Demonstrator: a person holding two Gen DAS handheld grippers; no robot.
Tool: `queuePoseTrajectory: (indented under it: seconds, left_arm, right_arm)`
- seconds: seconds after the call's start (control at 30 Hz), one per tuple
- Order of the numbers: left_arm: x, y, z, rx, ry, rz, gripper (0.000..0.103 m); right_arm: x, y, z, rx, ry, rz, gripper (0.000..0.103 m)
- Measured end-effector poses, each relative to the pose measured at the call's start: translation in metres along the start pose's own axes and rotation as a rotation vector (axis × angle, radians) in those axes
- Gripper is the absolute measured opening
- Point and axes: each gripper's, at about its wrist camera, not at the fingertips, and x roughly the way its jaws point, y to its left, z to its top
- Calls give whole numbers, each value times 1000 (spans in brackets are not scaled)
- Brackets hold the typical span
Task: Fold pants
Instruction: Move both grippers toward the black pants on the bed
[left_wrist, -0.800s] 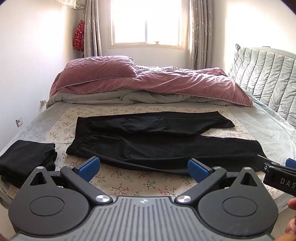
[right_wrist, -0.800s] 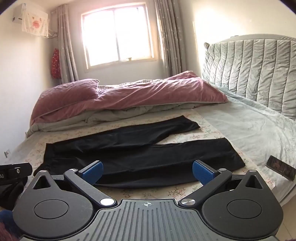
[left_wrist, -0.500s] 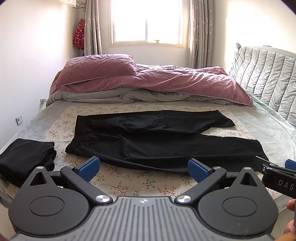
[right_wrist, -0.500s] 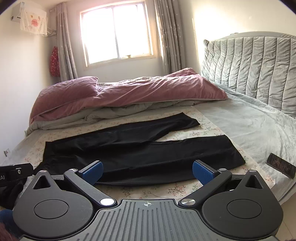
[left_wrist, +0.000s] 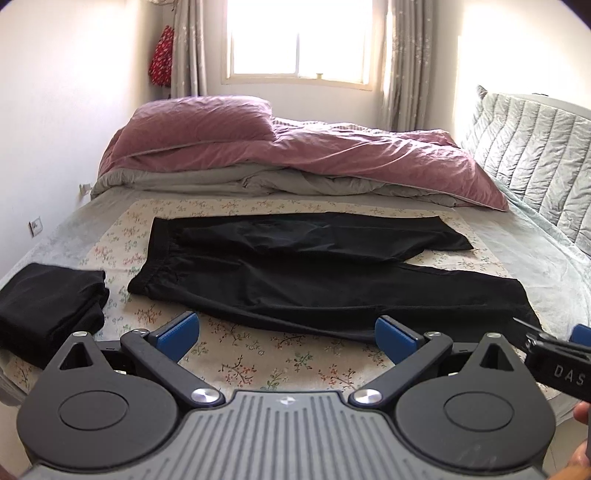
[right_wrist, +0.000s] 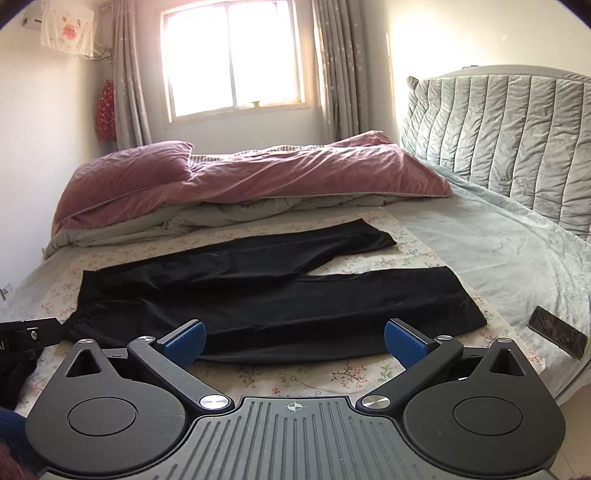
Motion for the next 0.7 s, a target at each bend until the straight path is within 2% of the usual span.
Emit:
queuePoseTrajectory:
  seconds: [0.1, 0.2, 0.4, 0.5, 0.7]
  left_arm:
    - [8, 7, 0, -48, 48, -13, 103]
    - [9, 10, -1, -17, 11, 10, 103]
    - [15, 20, -1, -36, -1, 18, 103]
    - [23, 22, -1, -15, 57, 57, 103]
    - [38, 27, 2, -32, 63, 56, 103]
  right_arm:
    - [6, 9, -4, -45, 33, -35, 103]
    - [9, 16, -6, -80, 63, -54, 103]
    - [16, 23, -9, -89, 94, -39, 103]
    - [22, 27, -9, -93, 99, -36, 103]
    - [39, 35, -9, -120, 101, -34, 103]
